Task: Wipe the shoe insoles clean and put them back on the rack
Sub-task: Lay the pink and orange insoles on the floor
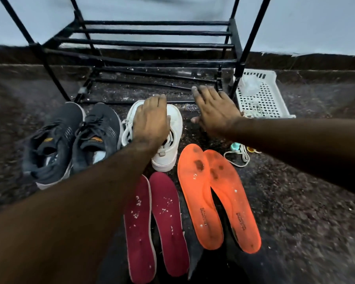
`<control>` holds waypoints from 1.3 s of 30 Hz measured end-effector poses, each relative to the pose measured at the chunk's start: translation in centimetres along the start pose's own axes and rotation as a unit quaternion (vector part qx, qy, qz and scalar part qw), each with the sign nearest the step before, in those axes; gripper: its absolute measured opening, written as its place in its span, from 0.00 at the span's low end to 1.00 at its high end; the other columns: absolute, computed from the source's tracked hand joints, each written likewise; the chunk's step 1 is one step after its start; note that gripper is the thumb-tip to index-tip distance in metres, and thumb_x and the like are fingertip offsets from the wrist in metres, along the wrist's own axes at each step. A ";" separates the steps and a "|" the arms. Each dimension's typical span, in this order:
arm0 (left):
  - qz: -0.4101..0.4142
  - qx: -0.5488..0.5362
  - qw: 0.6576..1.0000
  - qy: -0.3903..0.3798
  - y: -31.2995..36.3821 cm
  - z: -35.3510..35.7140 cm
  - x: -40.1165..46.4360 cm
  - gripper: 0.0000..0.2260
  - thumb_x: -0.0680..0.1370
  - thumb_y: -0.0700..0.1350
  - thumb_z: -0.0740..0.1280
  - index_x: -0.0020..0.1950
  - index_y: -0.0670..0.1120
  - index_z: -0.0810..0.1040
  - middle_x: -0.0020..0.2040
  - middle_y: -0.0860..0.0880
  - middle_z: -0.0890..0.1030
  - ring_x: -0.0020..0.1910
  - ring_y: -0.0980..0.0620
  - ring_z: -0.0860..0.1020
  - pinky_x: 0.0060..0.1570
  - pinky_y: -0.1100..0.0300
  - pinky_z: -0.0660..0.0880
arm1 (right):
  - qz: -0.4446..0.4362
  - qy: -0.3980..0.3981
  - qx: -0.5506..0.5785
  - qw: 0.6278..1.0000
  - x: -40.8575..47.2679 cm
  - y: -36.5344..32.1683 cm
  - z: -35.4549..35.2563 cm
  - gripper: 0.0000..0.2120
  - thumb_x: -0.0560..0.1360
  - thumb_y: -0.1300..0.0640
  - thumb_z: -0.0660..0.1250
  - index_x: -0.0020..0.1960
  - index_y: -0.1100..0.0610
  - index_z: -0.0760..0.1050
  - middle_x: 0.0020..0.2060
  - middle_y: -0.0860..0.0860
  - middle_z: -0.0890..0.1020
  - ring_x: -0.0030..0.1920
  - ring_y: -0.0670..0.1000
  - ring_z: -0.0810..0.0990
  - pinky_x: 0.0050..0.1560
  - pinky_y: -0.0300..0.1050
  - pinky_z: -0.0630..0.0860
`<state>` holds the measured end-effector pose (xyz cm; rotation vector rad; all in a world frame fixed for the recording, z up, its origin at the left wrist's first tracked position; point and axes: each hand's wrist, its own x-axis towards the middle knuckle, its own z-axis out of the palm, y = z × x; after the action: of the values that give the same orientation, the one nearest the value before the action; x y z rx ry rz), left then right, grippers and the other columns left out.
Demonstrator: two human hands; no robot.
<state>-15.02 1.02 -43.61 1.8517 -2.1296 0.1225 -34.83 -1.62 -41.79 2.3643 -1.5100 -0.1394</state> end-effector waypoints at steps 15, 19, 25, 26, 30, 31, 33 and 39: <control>-0.043 -0.001 0.999 -0.005 2.6 -12.0 -12.1 0.23 0.79 0.59 0.62 0.64 0.41 0.72 0.63 0.39 0.77 0.64 0.38 0.75 0.61 0.46 0.70 | 0.213 -0.012 0.161 0.964 -9.9 -6.7 -11.3 0.43 0.77 0.32 0.59 0.81 0.55 0.49 0.80 0.58 0.53 0.78 0.60 0.55 0.74 0.60 0.58; -0.012 0.011 1.000 0.015 6.3 -17.0 -14.9 0.23 0.80 0.58 0.61 0.65 0.42 0.71 0.64 0.40 0.77 0.65 0.39 0.74 0.63 0.46 0.69 | 0.249 0.007 0.192 0.949 -14.3 -5.9 -15.1 0.41 0.77 0.32 0.60 0.79 0.57 0.54 0.77 0.59 0.58 0.76 0.60 0.59 0.71 0.58 0.61; 0.029 0.067 0.997 0.039 9.8 -22.1 -18.2 0.20 0.80 0.57 0.61 0.62 0.43 0.72 0.61 0.40 0.78 0.61 0.39 0.76 0.59 0.47 0.71 | 0.274 0.017 0.227 0.934 -18.0 -5.7 -17.5 0.39 0.77 0.34 0.62 0.77 0.58 0.57 0.75 0.60 0.61 0.74 0.61 0.62 0.69 0.57 0.64; 0.037 0.074 0.996 0.041 10.2 -22.6 -18.6 0.20 0.80 0.57 0.61 0.63 0.43 0.72 0.61 0.41 0.78 0.61 0.39 0.76 0.59 0.47 0.71 | 0.271 0.010 0.237 0.933 -18.3 -5.8 -17.6 0.40 0.77 0.34 0.62 0.78 0.58 0.56 0.75 0.60 0.60 0.75 0.61 0.62 0.70 0.58 0.64; 0.050 0.085 0.994 0.040 10.8 -22.6 -18.6 0.24 0.81 0.57 0.60 0.70 0.41 0.70 0.66 0.41 0.76 0.65 0.40 0.74 0.64 0.47 0.71 | 0.255 0.001 0.265 0.930 -19.0 -5.6 -15.9 0.40 0.77 0.35 0.63 0.79 0.58 0.54 0.76 0.61 0.58 0.75 0.61 0.61 0.70 0.58 0.64; 0.050 0.087 0.994 0.034 11.1 -22.1 -18.1 0.25 0.81 0.57 0.60 0.71 0.41 0.69 0.67 0.41 0.75 0.66 0.40 0.74 0.64 0.46 0.70 | 0.257 0.007 0.274 0.927 -19.1 -5.1 -15.0 0.40 0.77 0.36 0.63 0.78 0.58 0.55 0.76 0.60 0.59 0.75 0.61 0.62 0.70 0.58 0.64; 0.050 0.091 0.995 0.014 11.8 -20.4 -17.0 0.25 0.81 0.57 0.59 0.72 0.41 0.68 0.68 0.40 0.75 0.66 0.40 0.73 0.63 0.46 0.70 | 0.262 0.027 0.283 0.922 -19.4 -3.8 -13.0 0.38 0.77 0.38 0.64 0.77 0.58 0.57 0.74 0.59 0.62 0.73 0.61 0.64 0.68 0.59 0.66; 0.086 0.093 0.989 -0.071 18.1 -11.4 -13.5 0.25 0.80 0.57 0.62 0.72 0.44 0.67 0.67 0.42 0.75 0.66 0.41 0.74 0.63 0.48 0.69 | 0.271 0.085 0.288 0.914 -21.1 1.0 -5.0 0.31 0.75 0.44 0.69 0.72 0.58 0.65 0.71 0.59 0.66 0.67 0.62 0.70 0.61 0.60 0.73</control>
<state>-29.14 19.74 -34.21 1.8203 -2.4503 0.2422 -43.59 18.01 -38.76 2.1368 -2.2729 0.7153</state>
